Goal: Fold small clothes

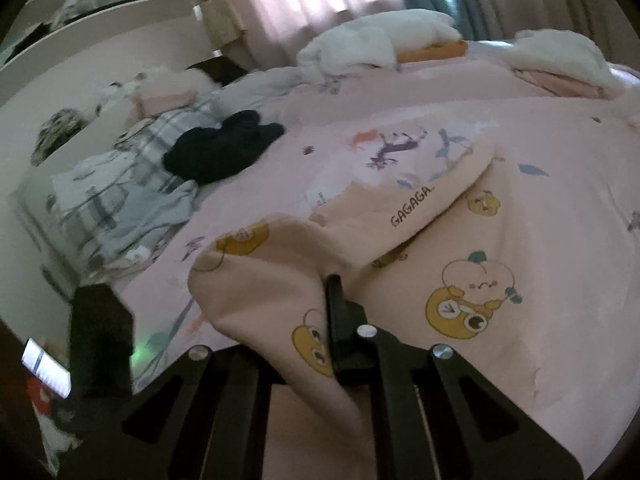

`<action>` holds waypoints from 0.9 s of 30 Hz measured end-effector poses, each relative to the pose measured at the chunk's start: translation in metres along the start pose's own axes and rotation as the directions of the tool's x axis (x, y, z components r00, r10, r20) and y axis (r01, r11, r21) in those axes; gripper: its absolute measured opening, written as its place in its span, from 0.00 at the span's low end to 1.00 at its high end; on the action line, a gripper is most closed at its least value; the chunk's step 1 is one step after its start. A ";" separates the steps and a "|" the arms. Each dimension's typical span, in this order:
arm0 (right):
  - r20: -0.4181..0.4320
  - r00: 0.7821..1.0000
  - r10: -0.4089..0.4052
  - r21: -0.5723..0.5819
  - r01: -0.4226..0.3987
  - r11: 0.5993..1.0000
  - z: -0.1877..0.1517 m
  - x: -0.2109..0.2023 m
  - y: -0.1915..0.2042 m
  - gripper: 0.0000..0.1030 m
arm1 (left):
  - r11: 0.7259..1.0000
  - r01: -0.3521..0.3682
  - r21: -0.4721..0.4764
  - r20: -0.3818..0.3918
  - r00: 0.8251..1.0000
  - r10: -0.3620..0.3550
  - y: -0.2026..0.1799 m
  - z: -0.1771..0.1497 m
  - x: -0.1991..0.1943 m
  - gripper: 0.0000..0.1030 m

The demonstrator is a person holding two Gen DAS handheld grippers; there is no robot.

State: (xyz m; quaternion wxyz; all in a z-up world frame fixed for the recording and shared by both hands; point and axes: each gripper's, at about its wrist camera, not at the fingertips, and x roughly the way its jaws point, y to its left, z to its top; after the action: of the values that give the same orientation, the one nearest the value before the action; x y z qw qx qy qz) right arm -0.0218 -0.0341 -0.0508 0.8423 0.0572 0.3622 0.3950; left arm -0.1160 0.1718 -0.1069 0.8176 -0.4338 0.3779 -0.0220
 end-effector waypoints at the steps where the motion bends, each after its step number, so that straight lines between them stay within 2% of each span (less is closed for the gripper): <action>1: -0.008 1.000 0.003 -0.022 -0.003 1.000 -0.004 -0.001 0.003 0.07 | 1.000 0.011 -0.014 -0.006 1.000 -0.011 0.002 0.001 0.000 0.06; 4: -0.088 0.996 0.030 -0.066 -0.036 0.997 -0.024 0.004 0.006 0.08 | 0.999 0.033 -0.042 -0.018 0.999 -0.034 0.006 0.002 0.002 0.06; 7: -0.145 0.989 0.042 -0.070 -0.052 0.996 -0.042 0.011 0.004 0.08 | 0.999 0.024 -0.028 -0.015 1.000 -0.025 0.003 0.000 0.001 0.06; 12: -0.168 0.986 0.018 -0.119 -0.039 0.992 -0.047 0.015 0.014 0.09 | 0.999 0.028 -0.030 -0.014 0.999 -0.029 0.006 0.001 0.000 0.06; 14: -0.174 0.985 -0.010 -0.084 -0.004 0.996 -0.047 0.023 0.010 0.10 | 0.999 0.036 -0.038 -0.014 0.999 -0.036 0.008 0.001 0.000 0.06; 17: -0.165 0.986 0.013 -0.010 -0.015 1.000 -0.042 0.028 0.009 0.13 | 0.998 0.048 -0.045 -0.016 0.999 -0.049 0.010 0.002 0.000 0.06; 20: -0.183 0.983 0.019 -0.031 -0.025 0.999 -0.039 0.027 0.016 0.23 | 0.997 0.057 -0.050 -0.019 0.998 -0.058 0.012 0.001 -0.002 0.06; 22: -0.201 0.978 0.063 -0.011 -0.066 0.998 -0.039 0.021 0.015 0.39 | 0.997 0.058 -0.054 -0.020 0.998 -0.059 0.012 0.001 -0.003 0.06; 23: -0.203 0.973 0.105 0.023 -0.103 0.994 -0.039 0.015 0.011 0.43 | 0.997 0.059 -0.057 -0.021 0.998 -0.060 0.012 0.002 -0.003 0.06; 25: -0.190 0.963 0.192 0.127 -0.169 0.977 -0.034 0.005 -0.002 0.58 | 0.996 0.063 -0.064 -0.020 0.998 -0.064 0.013 0.002 -0.003 0.06; 27: -0.173 0.955 0.241 0.219 -0.202 0.955 -0.027 -0.001 -0.014 0.63 | 0.995 0.066 -0.068 -0.020 0.998 -0.068 0.014 0.002 -0.004 0.06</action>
State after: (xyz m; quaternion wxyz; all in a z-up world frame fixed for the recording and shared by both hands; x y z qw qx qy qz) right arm -0.0310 -0.0493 -0.0754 0.7424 0.1421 0.4730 0.4527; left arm -0.1214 0.1834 -0.1139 0.7971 -0.4734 0.3727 -0.0413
